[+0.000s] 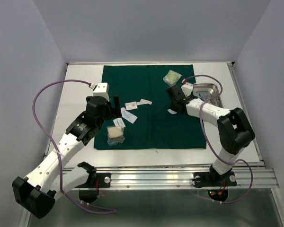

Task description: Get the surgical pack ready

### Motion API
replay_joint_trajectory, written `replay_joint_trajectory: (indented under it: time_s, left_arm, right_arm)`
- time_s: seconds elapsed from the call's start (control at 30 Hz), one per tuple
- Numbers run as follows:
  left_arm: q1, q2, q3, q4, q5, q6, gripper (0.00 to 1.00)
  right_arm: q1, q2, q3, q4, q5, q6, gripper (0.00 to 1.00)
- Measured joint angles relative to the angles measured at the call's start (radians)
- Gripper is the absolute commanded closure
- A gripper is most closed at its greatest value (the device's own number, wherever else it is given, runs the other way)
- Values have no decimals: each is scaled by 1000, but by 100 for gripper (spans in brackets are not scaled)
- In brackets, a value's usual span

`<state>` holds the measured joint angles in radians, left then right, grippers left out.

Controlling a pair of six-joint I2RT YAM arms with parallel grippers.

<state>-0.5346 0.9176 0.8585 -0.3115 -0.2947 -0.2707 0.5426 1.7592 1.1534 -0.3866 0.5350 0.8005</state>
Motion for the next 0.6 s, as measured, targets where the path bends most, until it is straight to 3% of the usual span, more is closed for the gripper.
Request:
replay_joint_trajectory:
  time_s: [0.17,0.3,0.47,0.6]
  left_arm:
    - [0,-2,0,0,0,0,1]
    - [0,-14,0,0,3,0,1]
    - [0,-19,0,0,3,0,1]
    - [0,-19,0,0,4,0,1]
  right_arm:
    - [0,-106,0,13,25,-109,94]
    - [-33,-159,0,44,20,-302,91]
    - [-187,-191,-3,100,-65,-504,92]
    - [-303,-206,-10,119,-95,-568,92]
